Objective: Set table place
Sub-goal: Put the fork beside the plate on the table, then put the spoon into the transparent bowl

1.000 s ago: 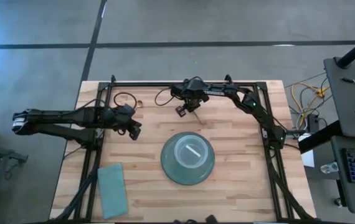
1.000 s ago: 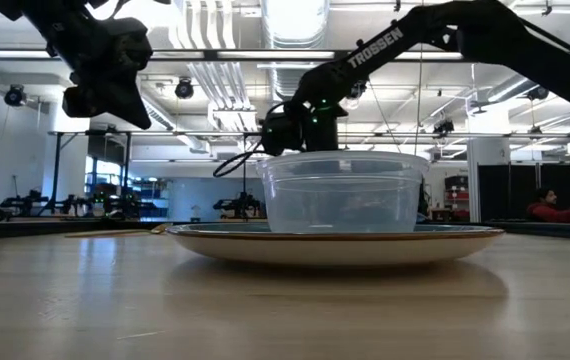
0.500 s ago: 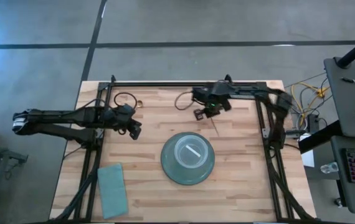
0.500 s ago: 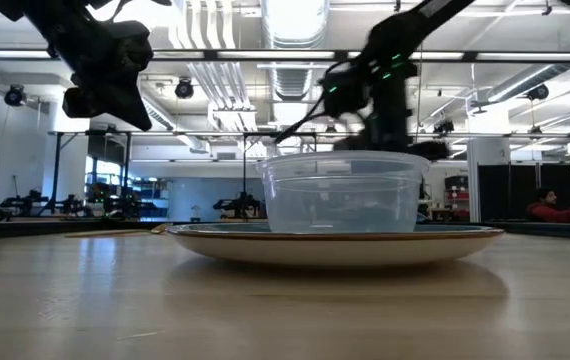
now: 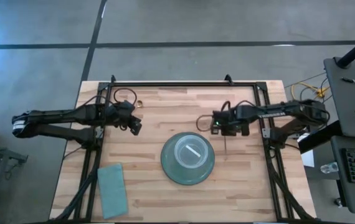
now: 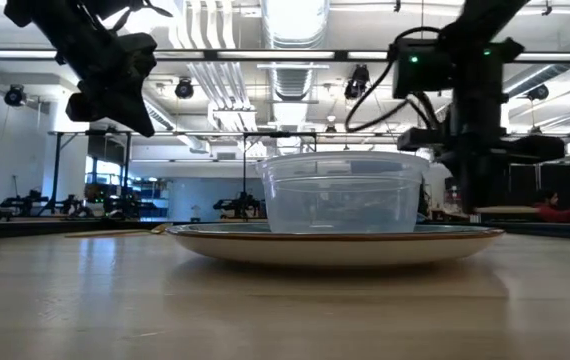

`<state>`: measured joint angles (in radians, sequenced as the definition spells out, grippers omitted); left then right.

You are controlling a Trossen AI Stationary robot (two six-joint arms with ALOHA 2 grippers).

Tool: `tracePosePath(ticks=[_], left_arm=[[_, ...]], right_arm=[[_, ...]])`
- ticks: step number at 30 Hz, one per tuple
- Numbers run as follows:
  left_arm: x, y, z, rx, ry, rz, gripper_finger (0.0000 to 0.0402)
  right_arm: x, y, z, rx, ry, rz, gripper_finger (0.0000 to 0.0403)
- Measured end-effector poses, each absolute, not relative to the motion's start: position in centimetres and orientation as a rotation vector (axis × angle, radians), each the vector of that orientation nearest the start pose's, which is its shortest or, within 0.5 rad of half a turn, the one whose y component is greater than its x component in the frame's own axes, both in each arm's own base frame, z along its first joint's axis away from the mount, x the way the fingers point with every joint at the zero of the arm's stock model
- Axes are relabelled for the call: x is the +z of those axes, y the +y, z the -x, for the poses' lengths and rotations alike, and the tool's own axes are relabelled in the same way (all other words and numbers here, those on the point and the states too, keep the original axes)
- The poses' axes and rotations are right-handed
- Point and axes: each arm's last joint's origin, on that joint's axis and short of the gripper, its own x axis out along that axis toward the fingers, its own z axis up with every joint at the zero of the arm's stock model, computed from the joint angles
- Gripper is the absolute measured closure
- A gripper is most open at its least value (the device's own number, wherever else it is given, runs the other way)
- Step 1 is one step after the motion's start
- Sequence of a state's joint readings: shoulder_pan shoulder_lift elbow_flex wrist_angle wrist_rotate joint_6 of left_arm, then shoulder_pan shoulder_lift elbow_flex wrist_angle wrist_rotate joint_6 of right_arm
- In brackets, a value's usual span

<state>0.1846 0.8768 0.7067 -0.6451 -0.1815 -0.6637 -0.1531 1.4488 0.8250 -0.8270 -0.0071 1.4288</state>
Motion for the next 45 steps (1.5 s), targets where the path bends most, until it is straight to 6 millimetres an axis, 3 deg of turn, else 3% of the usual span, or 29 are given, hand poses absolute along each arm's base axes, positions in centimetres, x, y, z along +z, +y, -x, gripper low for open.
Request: tracePosePath(ticks=[5, 12, 32, 40, 45], left_arm=[[25.4, 3.9, -16.4, 0.603, 0.675, 0.636, 0.0402], [25.3, 4.0, -16.5, 0.608, 0.681, 0.64, 0.0402], [24.5, 3.9, -17.4, 0.555, 0.75, 0.682, 0.0402], [24.9, 4.0, -17.6, 0.542, 0.701, 0.682, 0.0402], [25.3, 4.4, -17.6, 0.554, 0.688, 0.675, 0.0402]], right_arm=[[17.0, -1.1, -22.6, -1.132, 1.136, -1.297, 0.039], [16.2, 1.8, -23.6, -1.09, 1.126, -1.326, 0.039], [14.2, 2.6, -24.9, -1.055, 1.136, -1.317, 0.0386], [14.4, 2.7, -24.9, -1.037, 1.131, -1.297, 0.0313], [15.8, 3.0, -25.1, -0.985, 1.085, -1.294, 0.0275]])
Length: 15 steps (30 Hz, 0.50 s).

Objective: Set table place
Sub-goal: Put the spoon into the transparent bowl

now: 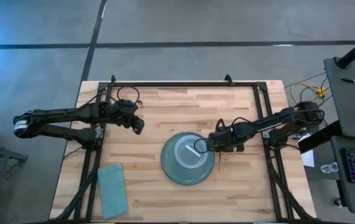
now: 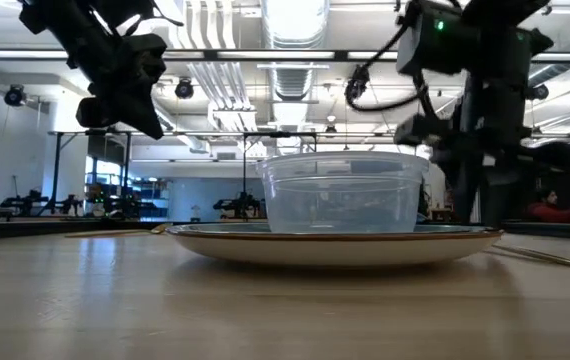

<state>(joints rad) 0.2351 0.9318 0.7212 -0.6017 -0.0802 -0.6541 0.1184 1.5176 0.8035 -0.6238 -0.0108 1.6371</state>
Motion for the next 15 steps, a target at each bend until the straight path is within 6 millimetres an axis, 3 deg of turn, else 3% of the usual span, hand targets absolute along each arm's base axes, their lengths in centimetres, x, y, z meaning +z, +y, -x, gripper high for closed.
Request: tracePosePath(ticks=[8, 15], left_arm=[[26.6, 7.3, -17.1, 0.627, 0.805, 0.575, 0.0402], [23.4, 12.4, -17.2, 0.721, 1.08, 0.613, 0.0402]], right_arm=[[20.3, 1.1, -24.1, -0.985, 0.868, -1.225, 0.0249], [23.1, -0.8, -22.5, -0.988, 0.724, -1.177, 0.0236]])
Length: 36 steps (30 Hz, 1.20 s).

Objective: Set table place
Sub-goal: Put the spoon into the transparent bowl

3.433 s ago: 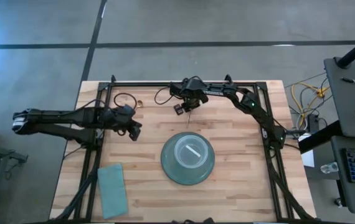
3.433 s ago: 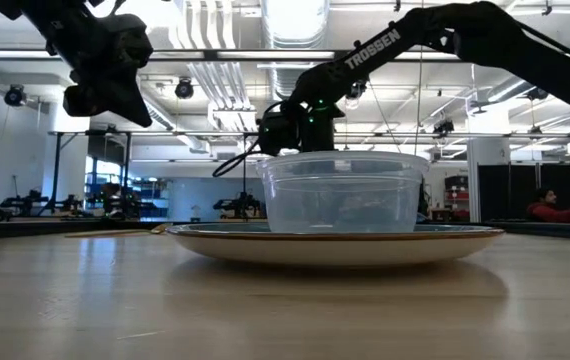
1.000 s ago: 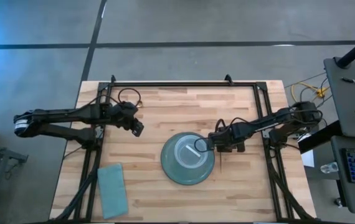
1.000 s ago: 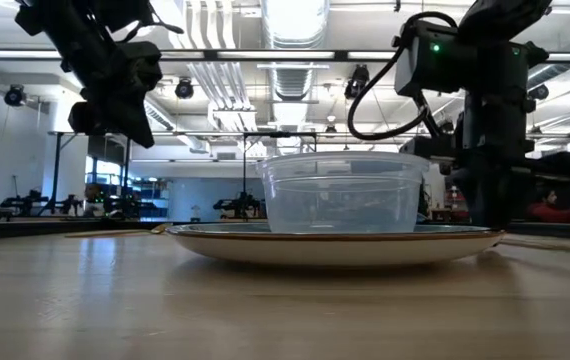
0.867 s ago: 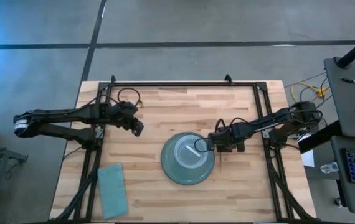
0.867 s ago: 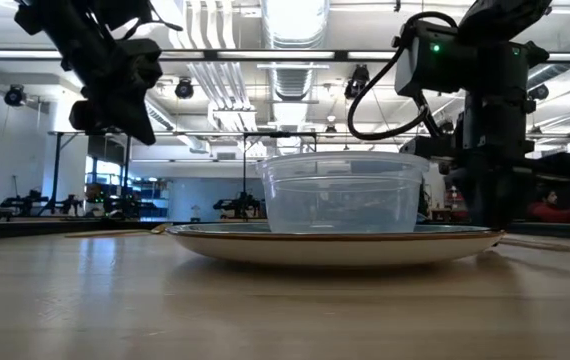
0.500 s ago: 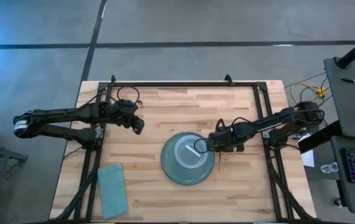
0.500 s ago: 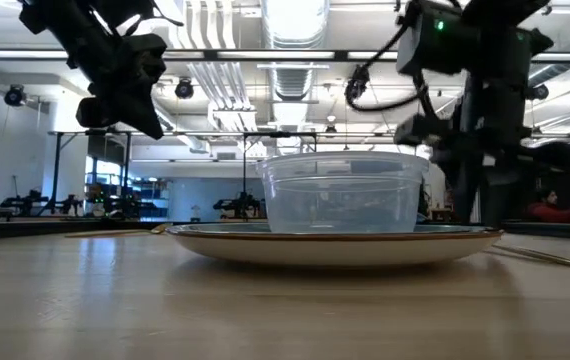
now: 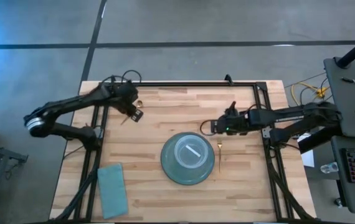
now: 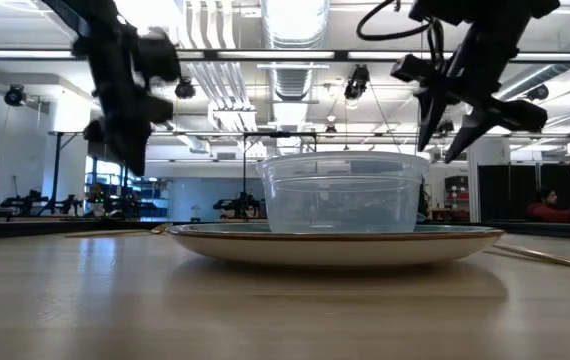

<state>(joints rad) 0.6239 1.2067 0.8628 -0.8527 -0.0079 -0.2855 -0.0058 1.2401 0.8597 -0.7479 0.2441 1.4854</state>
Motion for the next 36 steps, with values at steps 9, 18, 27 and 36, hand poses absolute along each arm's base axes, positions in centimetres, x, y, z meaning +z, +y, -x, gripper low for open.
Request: tracePosePath(ticks=[9, 18, 27, 36], left_arm=[[19.3, 17.5, -17.3, 0.638, 1.217, 0.681, 0.0402], [16.3, 19.0, -18.5, 0.609, 1.283, 0.707, 0.0402], [15.8, 19.1, -18.6, 0.609, 1.308, 0.726, 0.0402], [19.2, 19.1, -18.0, 0.631, 1.207, 0.685, 0.0392]], right_arm=[[24.7, -1.8, -21.2, -0.988, 0.628, -1.127, 0.023], [24.6, -1.8, -21.1, -1.0, 0.641, -1.11, 0.0231], [24.6, -1.8, -21.1, -0.999, 0.643, -1.107, 0.0232], [24.6, -2.6, -21.0, -0.99, 0.671, -1.101, 0.0232]])
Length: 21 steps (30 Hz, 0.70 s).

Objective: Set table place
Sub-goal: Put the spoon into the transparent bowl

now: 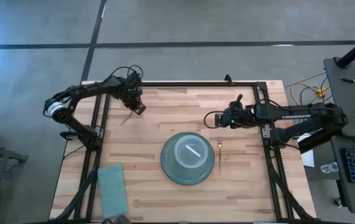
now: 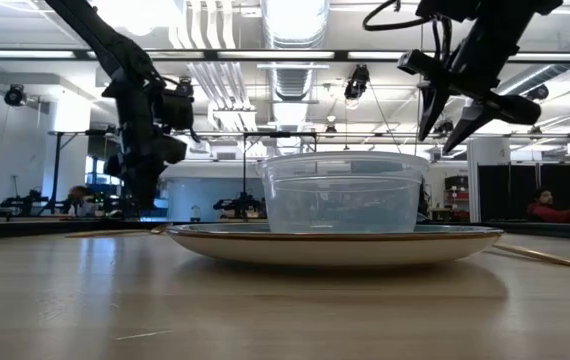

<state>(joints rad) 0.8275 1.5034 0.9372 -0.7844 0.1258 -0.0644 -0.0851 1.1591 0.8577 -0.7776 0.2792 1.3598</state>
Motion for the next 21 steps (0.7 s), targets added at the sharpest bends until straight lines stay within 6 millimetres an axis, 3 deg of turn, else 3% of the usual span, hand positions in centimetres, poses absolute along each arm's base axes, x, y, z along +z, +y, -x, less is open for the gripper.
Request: tracePosePath(ticks=[3, 9, 21], left_arm=[[19.1, 19.2, -17.7, 0.649, 1.236, 0.699, 0.0364], [19.7, 19.7, -17.4, 0.791, 1.291, 0.56, 0.031], [20.1, 19.5, -17.7, 0.727, 1.252, 0.604, 0.0301]], right_arm=[[24.6, -3.1, -20.9, -0.985, 0.683, -1.094, 0.0232], [24.6, -3.9, -20.8, -0.98, 0.695, -1.086, 0.0232], [24.7, -4.4, -20.8, -0.971, 0.705, -1.06, 0.0232]])
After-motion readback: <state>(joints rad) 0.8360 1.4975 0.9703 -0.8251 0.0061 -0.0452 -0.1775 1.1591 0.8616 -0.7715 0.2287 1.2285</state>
